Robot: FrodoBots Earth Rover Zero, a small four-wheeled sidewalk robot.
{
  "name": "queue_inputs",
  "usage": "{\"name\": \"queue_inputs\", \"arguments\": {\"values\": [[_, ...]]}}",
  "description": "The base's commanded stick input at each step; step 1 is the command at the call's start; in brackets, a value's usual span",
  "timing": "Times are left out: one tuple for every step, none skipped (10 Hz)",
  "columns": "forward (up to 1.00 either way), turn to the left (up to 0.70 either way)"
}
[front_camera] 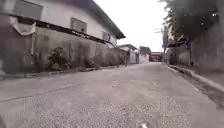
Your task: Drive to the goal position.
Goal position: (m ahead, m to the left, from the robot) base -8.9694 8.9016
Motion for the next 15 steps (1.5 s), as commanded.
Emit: {"name": "queue_inputs", "arguments": {"values": [[0.00, 0.45], [0.00, 0.45], [0.00, 0.45], [0.00, 0.45], [0.00, 0.45], [0.00, 0.45], [0.00, 0.45], [0.00, 0.45], [0.00, 0.45], [0.00, 0.45], [0.00, 0.45], [0.00, 0.45], [0.00, 0.45], [0.00, 0.45], [0.00, 0.45]]}}
